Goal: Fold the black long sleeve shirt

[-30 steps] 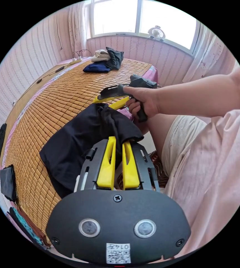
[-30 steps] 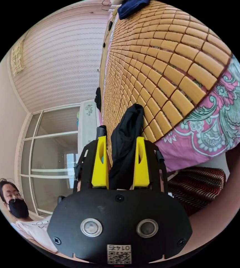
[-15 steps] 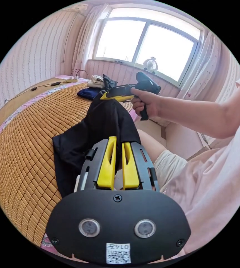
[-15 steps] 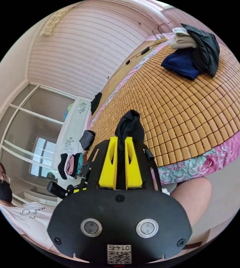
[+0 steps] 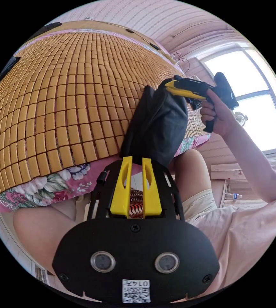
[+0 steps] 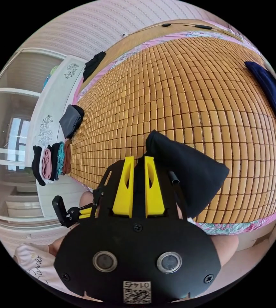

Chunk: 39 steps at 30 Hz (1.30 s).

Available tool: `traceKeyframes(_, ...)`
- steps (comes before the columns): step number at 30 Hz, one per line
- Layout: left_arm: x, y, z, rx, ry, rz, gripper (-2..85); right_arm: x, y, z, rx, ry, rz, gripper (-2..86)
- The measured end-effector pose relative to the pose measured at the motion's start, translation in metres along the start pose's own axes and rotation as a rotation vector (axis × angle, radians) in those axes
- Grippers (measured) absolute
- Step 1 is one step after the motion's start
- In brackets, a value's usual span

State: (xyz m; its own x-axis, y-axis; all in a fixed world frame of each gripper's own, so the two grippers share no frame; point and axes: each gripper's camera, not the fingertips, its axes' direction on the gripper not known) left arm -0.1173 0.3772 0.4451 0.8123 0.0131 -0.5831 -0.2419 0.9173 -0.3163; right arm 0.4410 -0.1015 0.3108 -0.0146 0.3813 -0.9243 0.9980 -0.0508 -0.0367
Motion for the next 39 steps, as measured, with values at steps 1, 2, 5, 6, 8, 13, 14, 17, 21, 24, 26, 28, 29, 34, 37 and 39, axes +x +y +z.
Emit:
traceKeyframes(1,-0.004,-0.001,-0.003,-0.010,-0.017,-0.004,5.5,-0.005,-0.002,-0.004,0.004,0.007,-0.026,5.8)
traceKeyframes(2,-0.005,-0.001,-0.009,-0.002,-0.027,0.008,5.7,-0.014,-0.003,-0.015,0.033,0.040,-0.075,5.8)
traceKeyframes(5,0.005,-0.006,-0.023,0.037,-0.049,0.070,6.7,-0.031,-0.002,-0.044,0.127,0.191,-0.171,6.3)
traceKeyframes(6,0.009,-0.008,-0.025,0.046,-0.058,0.090,7.1,-0.035,-0.004,-0.048,0.139,0.260,-0.200,6.9)
traceKeyframes(8,0.024,-0.020,-0.027,0.081,-0.122,0.168,9.0,-0.038,-0.013,-0.043,0.112,0.348,-0.225,8.1)
traceKeyframes(13,0.027,-0.053,0.003,-0.057,-0.171,0.201,7.4,-0.054,-0.055,-0.001,-0.058,0.387,-0.310,1.6)
traceKeyframes(14,0.023,-0.057,0.009,-0.102,-0.180,0.189,5.3,-0.060,-0.065,0.009,-0.092,0.398,-0.335,0.6)
traceKeyframes(17,0.022,-0.059,-0.001,-0.101,-0.225,0.193,0.1,-0.076,-0.084,0.018,-0.124,0.405,-0.378,-0.4)
traceKeyframes(21,0.021,-0.055,-0.023,-0.061,-0.220,0.204,-0.8,-0.088,-0.109,0.017,-0.118,0.339,-0.379,-0.6)
traceKeyframes(24,0.014,-0.052,-0.039,-0.034,-0.195,0.179,-0.9,-0.091,-0.126,0.029,-0.138,0.327,-0.354,-0.5)
traceKeyframes(26,0.007,-0.050,-0.042,-0.036,-0.200,0.161,-1.0,-0.093,-0.133,0.038,-0.145,0.318,-0.353,-0.4)
traceKeyframes(28,0.001,-0.051,-0.037,-0.067,-0.226,0.154,-1.0,-0.094,-0.139,0.053,-0.170,0.318,-0.353,-0.1)
traceKeyframes(29,-0.001,-0.051,-0.033,-0.082,-0.254,0.154,-0.9,-0.094,-0.143,0.064,-0.185,0.327,-0.347,0.0)
traceKeyframes(34,-0.015,-0.052,-0.029,-0.131,-0.282,0.114,-0.7,-0.100,-0.155,0.069,-0.149,0.388,-0.373,0.7)
traceKeyframes(37,-0.020,-0.052,-0.055,-0.064,-0.274,0.084,0.2,-0.095,-0.152,0.031,-0.045,0.307,-0.364,2.3)
traceKeyframes(39,-0.020,-0.056,-0.072,-0.013,-0.249,0.086,2.8,-0.078,-0.128,-0.021,0.122,0.191,-0.343,6.5)
